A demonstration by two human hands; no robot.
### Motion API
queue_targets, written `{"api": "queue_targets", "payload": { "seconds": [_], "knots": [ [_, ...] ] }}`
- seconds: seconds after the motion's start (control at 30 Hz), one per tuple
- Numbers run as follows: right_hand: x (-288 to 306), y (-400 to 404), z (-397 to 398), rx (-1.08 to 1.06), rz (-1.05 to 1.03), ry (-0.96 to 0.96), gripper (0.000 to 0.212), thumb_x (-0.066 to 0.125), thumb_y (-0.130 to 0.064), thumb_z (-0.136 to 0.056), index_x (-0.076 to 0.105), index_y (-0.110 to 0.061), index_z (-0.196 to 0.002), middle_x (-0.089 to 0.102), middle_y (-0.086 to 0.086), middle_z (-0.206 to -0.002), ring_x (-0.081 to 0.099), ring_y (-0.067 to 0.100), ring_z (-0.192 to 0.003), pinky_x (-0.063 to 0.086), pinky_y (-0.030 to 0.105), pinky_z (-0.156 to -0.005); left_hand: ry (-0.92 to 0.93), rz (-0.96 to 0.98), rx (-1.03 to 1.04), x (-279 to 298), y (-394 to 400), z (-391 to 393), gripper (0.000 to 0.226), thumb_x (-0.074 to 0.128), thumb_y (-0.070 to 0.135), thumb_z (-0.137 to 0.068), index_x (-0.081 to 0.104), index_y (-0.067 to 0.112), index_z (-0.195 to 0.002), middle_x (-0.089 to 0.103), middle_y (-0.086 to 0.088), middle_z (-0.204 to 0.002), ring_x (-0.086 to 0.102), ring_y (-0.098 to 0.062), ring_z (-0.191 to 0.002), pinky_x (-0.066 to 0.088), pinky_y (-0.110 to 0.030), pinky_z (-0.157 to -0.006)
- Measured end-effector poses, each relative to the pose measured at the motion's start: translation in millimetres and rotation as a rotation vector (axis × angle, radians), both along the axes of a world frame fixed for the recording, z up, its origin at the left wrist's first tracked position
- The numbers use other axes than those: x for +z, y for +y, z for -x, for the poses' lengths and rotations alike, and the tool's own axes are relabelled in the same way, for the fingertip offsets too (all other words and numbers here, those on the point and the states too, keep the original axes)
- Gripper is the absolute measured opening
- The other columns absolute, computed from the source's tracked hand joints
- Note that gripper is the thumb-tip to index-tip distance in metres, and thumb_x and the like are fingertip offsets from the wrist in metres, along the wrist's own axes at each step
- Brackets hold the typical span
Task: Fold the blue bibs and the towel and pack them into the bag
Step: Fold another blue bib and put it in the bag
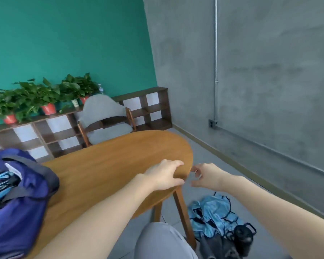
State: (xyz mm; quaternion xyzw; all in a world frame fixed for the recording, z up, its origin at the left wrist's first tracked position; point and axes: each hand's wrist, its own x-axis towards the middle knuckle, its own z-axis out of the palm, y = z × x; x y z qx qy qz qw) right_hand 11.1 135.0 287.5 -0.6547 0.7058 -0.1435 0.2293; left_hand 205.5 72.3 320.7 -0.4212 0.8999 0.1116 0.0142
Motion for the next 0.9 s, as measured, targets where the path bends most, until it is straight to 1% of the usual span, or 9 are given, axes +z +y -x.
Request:
{"api": "queue_targets", "payload": {
  "seconds": [0.13, 0.23, 0.37, 0.47, 0.57, 0.7, 0.77, 0.83, 0.9],
  "knots": [
    [-47.2, 16.4, 72.7, -0.105, -0.125, 0.007, 0.063, 0.072, -0.047, -0.088, 0.053, -0.015, -0.138, 0.064, 0.001, -0.125, 0.057, 0.018, -0.103, 0.040, 0.023, -0.083, -0.036, -0.084, -0.106, -59.7, 7.0, 83.3, 0.071, 0.063, 0.054, -0.093, 0.031, 0.036, -0.154, 0.047, -0.005, -0.144, 0.056, -0.031, -0.121, 0.052, -0.047, -0.094],
    [-91.8, 15.3, 108.7, -0.169, -0.199, -0.006, 0.057, 0.071, -0.045, -0.089, 0.055, -0.015, -0.135, 0.065, 0.000, -0.122, 0.057, 0.017, -0.103, 0.043, 0.025, -0.084, -0.072, -0.132, -0.137, -112.6, 4.2, 126.1, 0.065, 0.063, 0.049, -0.095, 0.036, 0.029, -0.151, 0.050, -0.007, -0.142, 0.058, -0.035, -0.119, 0.052, -0.048, -0.092],
    [-160.9, 3.2, 134.4, -0.225, -0.326, -0.054, 0.052, 0.071, -0.042, -0.088, 0.056, -0.018, -0.131, 0.063, 0.000, -0.115, 0.061, 0.020, -0.099, 0.050, 0.030, -0.085, -0.080, -0.199, -0.078, -180.5, -13.5, 160.4, 0.053, 0.066, 0.042, -0.093, 0.048, 0.023, -0.140, 0.058, -0.010, -0.129, 0.061, -0.036, -0.115, 0.052, -0.044, -0.089],
    [-213.7, -11.6, 145.8, -0.246, -0.404, -0.086, 0.050, 0.069, -0.042, -0.085, 0.059, -0.020, -0.129, 0.063, -0.002, -0.113, 0.062, 0.019, -0.098, 0.053, 0.033, -0.087, -0.091, -0.273, 0.001, -226.1, -31.8, 173.7, 0.045, 0.065, 0.040, -0.092, 0.053, 0.019, -0.130, 0.061, -0.011, -0.121, 0.063, -0.037, -0.107, 0.054, -0.043, -0.087],
    [-257.1, -29.3, 153.6, -0.252, -0.472, -0.102, 0.049, 0.067, -0.041, -0.088, 0.058, -0.020, -0.131, 0.063, -0.002, -0.115, 0.060, 0.019, -0.099, 0.052, 0.031, -0.087, -0.113, -0.332, 0.059, -272.6, -48.3, 175.2, 0.034, 0.064, 0.040, -0.092, 0.054, 0.020, -0.117, 0.063, -0.008, -0.111, 0.064, -0.034, -0.097, 0.055, -0.042, -0.082],
    [-309.6, -57.0, 163.5, -0.241, -0.561, -0.091, 0.051, 0.063, -0.042, -0.091, 0.054, -0.023, -0.137, 0.062, 0.000, -0.125, 0.062, 0.022, -0.108, 0.053, 0.037, -0.093, -0.147, -0.378, 0.113, -328.7, -68.0, 175.0, 0.034, 0.061, 0.040, -0.094, 0.055, 0.022, -0.122, 0.064, -0.008, -0.113, 0.065, -0.033, -0.103, 0.051, -0.037, -0.079],
    [-334.5, -72.5, 166.8, -0.222, -0.586, -0.075, 0.050, 0.062, -0.040, -0.093, 0.054, -0.023, -0.139, 0.062, 0.001, -0.129, 0.061, 0.022, -0.112, 0.052, 0.037, -0.094, -0.144, -0.400, 0.133, -350.6, -79.2, 176.6, 0.033, 0.060, 0.040, -0.095, 0.055, 0.022, -0.123, 0.064, -0.007, -0.113, 0.064, -0.032, -0.105, 0.048, -0.035, -0.078],
    [-356.9, -88.0, 168.6, -0.204, -0.591, -0.055, 0.046, 0.061, -0.037, -0.095, 0.054, -0.022, -0.139, 0.061, 0.001, -0.133, 0.061, 0.022, -0.116, 0.052, 0.036, -0.094, -0.134, -0.418, 0.168, -370.9, -89.9, 178.7, 0.028, 0.059, 0.038, -0.096, 0.055, 0.021, -0.117, 0.063, -0.005, -0.108, 0.064, -0.031, -0.102, 0.045, -0.034, -0.073],
    [-378.5, -101.4, 168.5, -0.186, -0.583, -0.023, 0.044, 0.059, -0.034, -0.097, 0.053, -0.022, -0.139, 0.057, 0.003, -0.138, 0.057, 0.024, -0.121, 0.050, 0.039, -0.099, -0.109, -0.437, 0.214, -389.1, -96.4, 180.5, 0.024, 0.059, 0.036, -0.096, 0.054, 0.019, -0.112, 0.061, -0.004, -0.101, 0.064, -0.031, -0.098, 0.044, -0.034, -0.071]
  ]
}}
